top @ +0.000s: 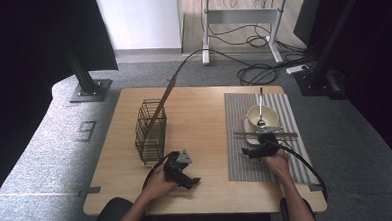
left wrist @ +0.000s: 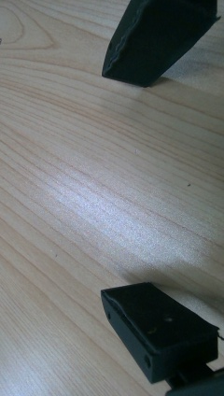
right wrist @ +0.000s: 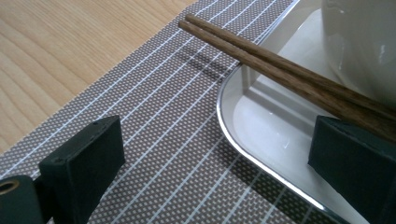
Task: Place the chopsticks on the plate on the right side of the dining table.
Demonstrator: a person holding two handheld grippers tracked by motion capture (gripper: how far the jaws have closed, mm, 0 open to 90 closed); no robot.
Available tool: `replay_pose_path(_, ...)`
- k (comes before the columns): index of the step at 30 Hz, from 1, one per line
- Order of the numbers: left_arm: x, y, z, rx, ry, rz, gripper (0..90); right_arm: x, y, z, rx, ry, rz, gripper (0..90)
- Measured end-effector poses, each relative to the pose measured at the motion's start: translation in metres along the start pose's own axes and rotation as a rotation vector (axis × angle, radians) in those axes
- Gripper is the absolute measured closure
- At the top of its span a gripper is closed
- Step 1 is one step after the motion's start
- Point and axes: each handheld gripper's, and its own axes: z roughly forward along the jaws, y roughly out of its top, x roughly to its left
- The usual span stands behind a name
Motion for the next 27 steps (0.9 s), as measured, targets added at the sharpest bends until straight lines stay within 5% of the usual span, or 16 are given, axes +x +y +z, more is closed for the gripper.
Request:
replay_pose_path(18,0.0,0.0,0.0,0.0,0.0,0.0,0.0,-0.003,-0.003,-0.006,-0.011,-0.034,-0.014,3.4)
replay_pose_path(27,0.0,0.0,0.0,0.0,0.0,0.0,0.0,-0.027,-0.021,-0.027,-0.025,-0.108,0.051,3.8)
